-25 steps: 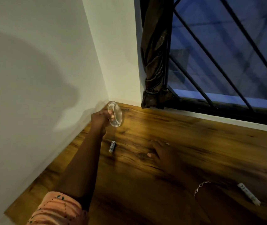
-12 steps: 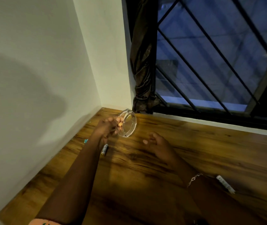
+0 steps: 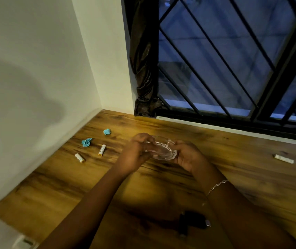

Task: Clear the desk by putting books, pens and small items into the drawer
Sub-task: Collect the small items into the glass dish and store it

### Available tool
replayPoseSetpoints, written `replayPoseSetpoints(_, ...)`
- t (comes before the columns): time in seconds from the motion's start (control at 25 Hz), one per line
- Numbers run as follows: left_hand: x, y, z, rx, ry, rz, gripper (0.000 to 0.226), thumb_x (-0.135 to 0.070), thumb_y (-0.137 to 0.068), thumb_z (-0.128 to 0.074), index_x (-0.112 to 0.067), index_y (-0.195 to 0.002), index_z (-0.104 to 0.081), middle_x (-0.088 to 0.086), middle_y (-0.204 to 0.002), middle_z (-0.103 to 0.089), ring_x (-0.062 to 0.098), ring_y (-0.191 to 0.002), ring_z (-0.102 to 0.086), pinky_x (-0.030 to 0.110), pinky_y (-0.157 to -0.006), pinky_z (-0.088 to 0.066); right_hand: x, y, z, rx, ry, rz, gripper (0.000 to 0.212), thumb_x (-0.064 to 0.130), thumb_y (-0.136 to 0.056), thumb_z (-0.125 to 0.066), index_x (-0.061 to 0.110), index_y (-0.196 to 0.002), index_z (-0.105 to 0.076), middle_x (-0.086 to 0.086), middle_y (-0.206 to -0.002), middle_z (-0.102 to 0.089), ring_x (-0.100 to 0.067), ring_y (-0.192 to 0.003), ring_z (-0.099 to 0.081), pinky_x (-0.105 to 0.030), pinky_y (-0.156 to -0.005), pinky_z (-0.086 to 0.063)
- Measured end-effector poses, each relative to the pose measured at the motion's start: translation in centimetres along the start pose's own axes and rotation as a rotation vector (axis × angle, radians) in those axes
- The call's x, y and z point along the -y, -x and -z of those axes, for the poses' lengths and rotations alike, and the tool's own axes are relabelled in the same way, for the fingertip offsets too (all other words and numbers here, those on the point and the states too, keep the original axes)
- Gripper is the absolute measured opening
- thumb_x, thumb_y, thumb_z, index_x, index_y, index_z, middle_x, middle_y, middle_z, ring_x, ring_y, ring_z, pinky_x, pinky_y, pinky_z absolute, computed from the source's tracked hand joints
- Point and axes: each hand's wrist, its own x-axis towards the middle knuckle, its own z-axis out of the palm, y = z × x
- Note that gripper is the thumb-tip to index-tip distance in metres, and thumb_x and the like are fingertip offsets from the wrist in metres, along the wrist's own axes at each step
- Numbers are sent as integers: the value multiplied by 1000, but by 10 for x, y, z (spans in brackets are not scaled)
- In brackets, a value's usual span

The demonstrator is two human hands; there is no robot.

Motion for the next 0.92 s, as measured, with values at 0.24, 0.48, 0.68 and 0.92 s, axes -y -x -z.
replayPoseSetpoints(0.24, -81, 12, -79, -286, 1336, 1001, 87, -73, -75, -42, -5, -128, -50, 19, -120, -62, 33, -107, -61, 45, -85, -53, 9, 52, 42, 67, 155, 104, 22, -5, -89, -48, 12, -90, -61, -6, -84, -65, -18, -70, -63, -27, -54, -56)
replayPoseSetpoints(0.48, -121, 11, -105, -461, 1687, 1111, 75, -70, -84, -28, -14, -131, -46, 22, -116, -62, 36, -101, -62, 49, -65, -58, 14, 65, 90, 48, 432, 265, 26, 8, -91, -53, 0, -115, -60, -12, -102, -66, -19, -85, -62, -25, -72, -51)
replayPoseSetpoints(0.68, -140, 23, -122, -504, 1664, 1200, 79, -72, -82, -32, -16, -137, -40, 23, -123, -58, 38, -106, -60, 55, -66, -55, -18, 47, 136, -184, 1448, 364, 29, 28, -87, -61, 7, -106, -63, -12, -114, -64, -28, -104, -59, -28, -78, -43)
replayPoseSetpoints(0.92, -155, 29, -133, -578, 1643, 1256, 72, -72, -82, -34, -19, -129, -45, 22, -121, -59, 38, -103, -60, 58, -73, -52, -44, 39, 143, -175, 1678, 518, 30, 31, -89, -54, 21, -117, -59, -10, -125, -58, -30, -113, -55, -37, -90, -48)
